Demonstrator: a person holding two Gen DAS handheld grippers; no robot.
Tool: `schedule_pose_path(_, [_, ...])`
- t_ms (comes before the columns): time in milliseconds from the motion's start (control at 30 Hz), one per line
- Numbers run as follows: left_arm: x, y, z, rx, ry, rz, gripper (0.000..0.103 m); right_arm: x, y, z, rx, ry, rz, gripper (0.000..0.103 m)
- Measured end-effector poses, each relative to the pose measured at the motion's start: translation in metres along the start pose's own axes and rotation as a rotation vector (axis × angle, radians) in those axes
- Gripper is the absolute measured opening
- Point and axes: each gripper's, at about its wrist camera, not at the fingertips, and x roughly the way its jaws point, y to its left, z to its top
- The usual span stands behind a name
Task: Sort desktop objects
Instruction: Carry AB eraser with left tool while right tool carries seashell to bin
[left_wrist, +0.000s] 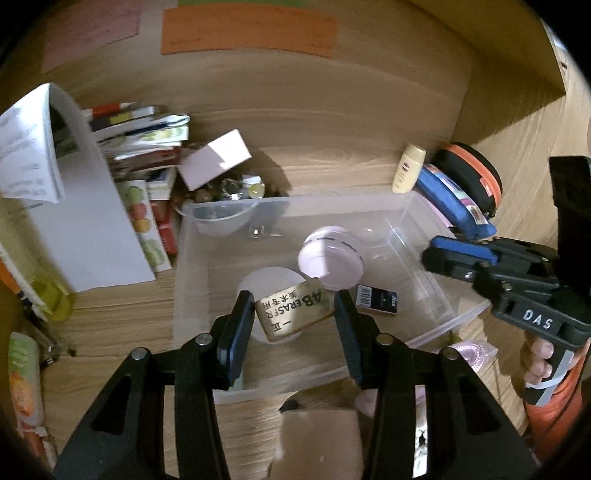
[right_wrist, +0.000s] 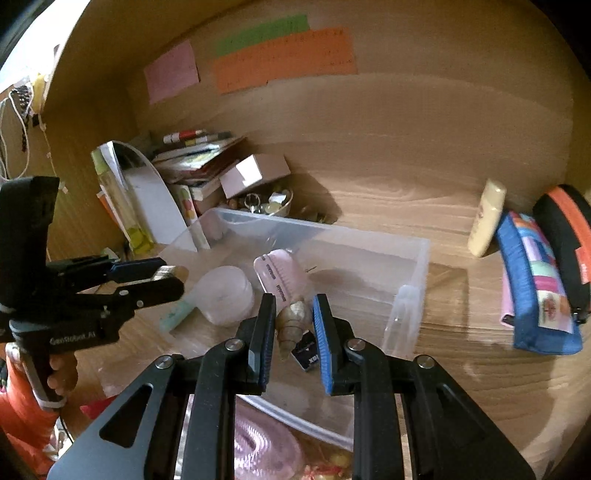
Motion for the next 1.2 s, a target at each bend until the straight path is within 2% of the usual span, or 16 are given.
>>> schedule_pose_path(267, [0.02,-0.005,-0.001,0.011,0.04,-0.047,0.044,0.025,0.0,-0.004,0.014,0.065,0.027,0.018])
schedule_pose_path(767, [0.033,-0.005,-0.006,0.011,0.082,-0.095,0.044,0.037,0.008,-0.01,-0.042,0.089,-0.01,0.018])
schedule_pose_path(967, [0.029,-0.004,-0.006,0.012,0.07,-0.089,0.044,0.038,0.011,-0.011,-0.059,0.097,-0.015,0.019])
schedule_pose_path(1067, [0.027,-0.005,-0.005,0.015,0.063,-0.086,0.044,0.037,0.011,-0.011,-0.061,0.097,-0.019,0.024])
schedule_pose_path(1133, [0.024,-0.005,-0.004,0.017,0.056,-0.08,0.044,0.036,0.011,-0.01,-0.066,0.091,-0.024,0.032])
schedule_pose_path(1200, [0.02,-0.006,-0.004,0.017,0.043,-0.074,0.046,0.032,0.013,-0.009,-0.072,0.077,-0.032,0.034])
